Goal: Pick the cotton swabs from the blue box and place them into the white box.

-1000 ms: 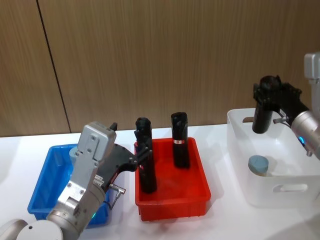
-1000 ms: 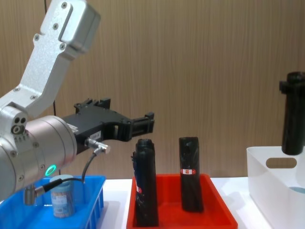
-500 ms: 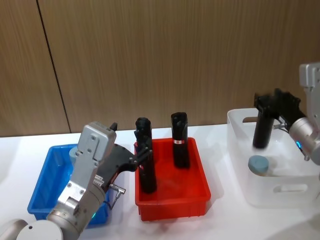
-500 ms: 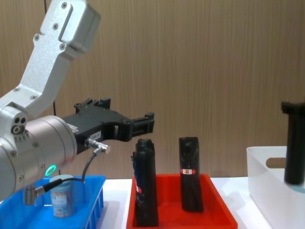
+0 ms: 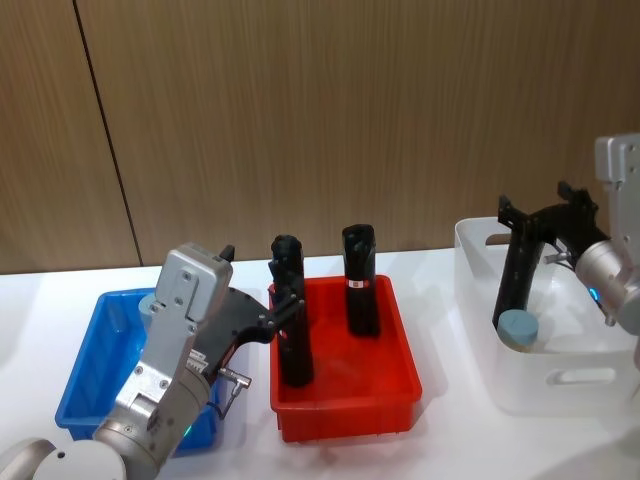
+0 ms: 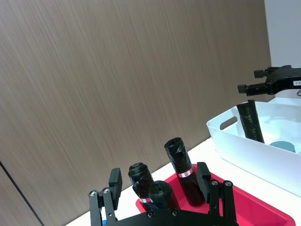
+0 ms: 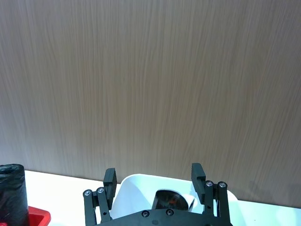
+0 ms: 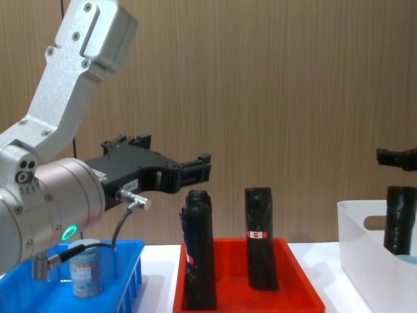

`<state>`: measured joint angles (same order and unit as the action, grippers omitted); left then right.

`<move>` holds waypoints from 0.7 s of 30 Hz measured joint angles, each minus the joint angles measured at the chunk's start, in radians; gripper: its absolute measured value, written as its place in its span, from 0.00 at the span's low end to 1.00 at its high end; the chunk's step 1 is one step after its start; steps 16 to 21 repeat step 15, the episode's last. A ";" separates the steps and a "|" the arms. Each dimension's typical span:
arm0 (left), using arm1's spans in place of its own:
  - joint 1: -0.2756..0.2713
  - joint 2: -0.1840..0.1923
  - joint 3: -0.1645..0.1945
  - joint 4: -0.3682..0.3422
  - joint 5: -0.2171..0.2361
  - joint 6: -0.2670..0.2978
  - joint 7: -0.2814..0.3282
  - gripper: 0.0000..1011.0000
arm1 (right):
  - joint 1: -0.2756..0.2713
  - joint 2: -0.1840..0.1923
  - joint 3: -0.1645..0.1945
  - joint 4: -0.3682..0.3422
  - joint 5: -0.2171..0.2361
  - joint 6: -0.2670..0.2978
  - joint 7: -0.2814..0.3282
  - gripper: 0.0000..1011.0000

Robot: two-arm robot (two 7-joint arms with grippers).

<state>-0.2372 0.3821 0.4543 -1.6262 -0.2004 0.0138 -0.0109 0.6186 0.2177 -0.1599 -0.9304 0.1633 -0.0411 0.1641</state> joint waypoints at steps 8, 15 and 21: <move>0.000 0.000 0.000 0.000 0.000 0.000 0.000 0.99 | -0.009 0.001 0.001 -0.010 0.005 -0.006 0.009 0.99; 0.000 0.000 0.000 0.000 0.000 0.000 0.000 0.99 | -0.013 0.002 0.002 -0.015 0.008 -0.009 0.011 0.99; 0.000 0.000 0.000 0.000 0.000 0.000 0.000 0.99 | -0.013 0.002 0.002 -0.015 0.008 -0.009 0.011 0.99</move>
